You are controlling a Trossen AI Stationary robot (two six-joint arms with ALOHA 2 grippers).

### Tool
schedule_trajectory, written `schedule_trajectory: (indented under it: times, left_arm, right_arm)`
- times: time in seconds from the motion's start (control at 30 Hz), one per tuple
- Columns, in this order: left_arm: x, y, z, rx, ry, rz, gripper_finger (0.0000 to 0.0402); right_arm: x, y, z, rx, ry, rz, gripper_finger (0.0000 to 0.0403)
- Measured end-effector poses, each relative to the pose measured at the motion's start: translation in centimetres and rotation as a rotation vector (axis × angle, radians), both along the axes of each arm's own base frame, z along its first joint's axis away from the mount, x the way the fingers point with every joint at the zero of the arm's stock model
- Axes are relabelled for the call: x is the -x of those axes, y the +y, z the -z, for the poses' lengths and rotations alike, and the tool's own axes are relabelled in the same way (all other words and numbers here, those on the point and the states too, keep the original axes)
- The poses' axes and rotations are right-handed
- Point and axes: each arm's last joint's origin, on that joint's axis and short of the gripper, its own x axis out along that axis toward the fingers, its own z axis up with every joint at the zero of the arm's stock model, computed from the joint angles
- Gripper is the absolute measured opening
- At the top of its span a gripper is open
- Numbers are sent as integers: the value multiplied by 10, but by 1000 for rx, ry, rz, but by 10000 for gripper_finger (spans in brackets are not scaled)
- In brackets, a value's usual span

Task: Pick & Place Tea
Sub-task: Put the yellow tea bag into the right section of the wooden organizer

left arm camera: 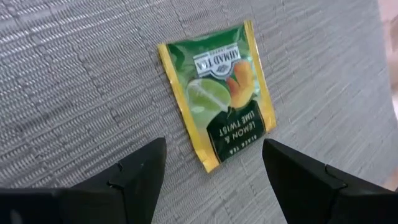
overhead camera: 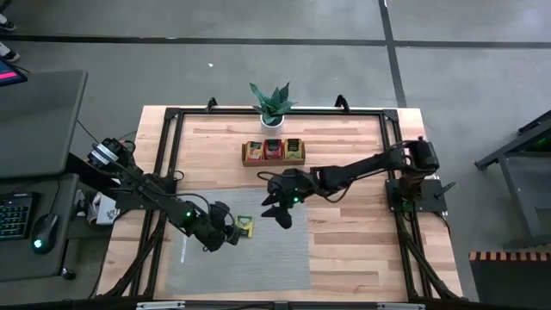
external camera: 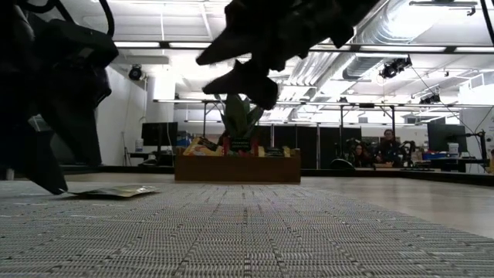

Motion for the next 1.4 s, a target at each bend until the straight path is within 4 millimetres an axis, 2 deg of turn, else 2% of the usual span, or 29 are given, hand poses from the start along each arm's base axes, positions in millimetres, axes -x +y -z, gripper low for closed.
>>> schedule_trajectory:
  times: [0.13, 0.47, 0.87, 0.97, 1.07, 1.17, 1.23, 1.4]
  left_arm:
    - [0, -1, 0, -13, 10, 53, 264]
    - [1, 0, 1, -35, 21, 78, 264]
    - [4, 2, 1, -80, 65, 77, 264]
    - [0, 1, -6, -130, 64, 108, 264]
    - [-9, -5, -23, -175, 31, 149, 262]
    - [-14, -8, -33, -224, 24, 206, 240]
    - [-18, -8, -38, -236, 11, 220, 210]
    - [-19, 1, -35, -247, 74, 264, 86]
  right_arm:
    - [-5, 1, 6, 26, -44, -56, 204]
    - [-14, -1, 42, -9, 39, -12, 204]
    - [-16, -2, 39, -1, 16, 48, 204]
    - [-16, -2, 39, -6, 18, 44, 204]
    - [-15, -1, 40, -5, 34, 44, 204]
    - [-15, -2, 41, -4, 39, 44, 204]
    - [-15, -2, 41, -4, 39, 44, 204]
    - [-15, -2, 41, -3, 39, 45, 204]
